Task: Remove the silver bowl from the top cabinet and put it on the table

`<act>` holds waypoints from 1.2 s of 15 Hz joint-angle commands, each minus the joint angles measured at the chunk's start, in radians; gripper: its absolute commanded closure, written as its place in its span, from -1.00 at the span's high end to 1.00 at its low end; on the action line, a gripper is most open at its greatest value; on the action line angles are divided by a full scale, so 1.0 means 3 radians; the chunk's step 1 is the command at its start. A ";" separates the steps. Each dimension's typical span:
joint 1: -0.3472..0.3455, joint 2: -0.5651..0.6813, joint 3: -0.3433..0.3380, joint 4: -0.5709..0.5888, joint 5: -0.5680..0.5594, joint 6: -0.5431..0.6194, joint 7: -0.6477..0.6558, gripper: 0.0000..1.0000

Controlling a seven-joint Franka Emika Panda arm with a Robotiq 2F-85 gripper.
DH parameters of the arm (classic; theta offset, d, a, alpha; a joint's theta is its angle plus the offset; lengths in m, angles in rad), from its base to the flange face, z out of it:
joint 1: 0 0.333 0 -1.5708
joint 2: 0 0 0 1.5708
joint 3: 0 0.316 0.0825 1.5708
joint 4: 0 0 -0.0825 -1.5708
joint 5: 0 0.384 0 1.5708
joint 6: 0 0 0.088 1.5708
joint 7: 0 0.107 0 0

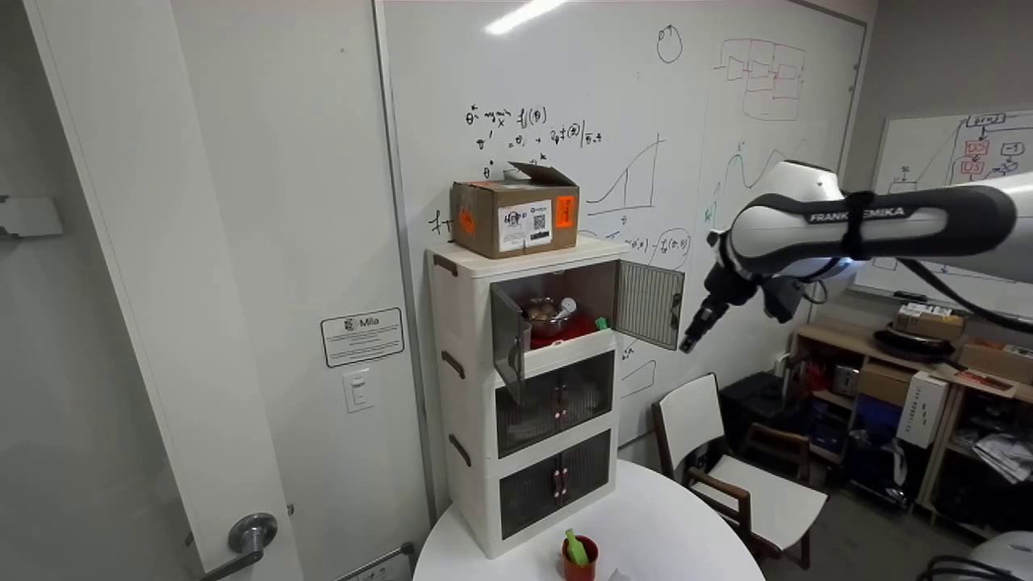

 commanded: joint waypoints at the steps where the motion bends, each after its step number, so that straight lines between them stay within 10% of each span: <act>1: 0.0026 0.0811 0.0139 0.0526 0.0252 0.0496 0.0429 1.00; 11: -0.0183 0.2155 0.0461 0.1821 0.1450 0.1072 0.1120 1.00; 18: -0.0313 0.1870 0.0562 0.1397 0.1108 0.1099 0.1232 1.00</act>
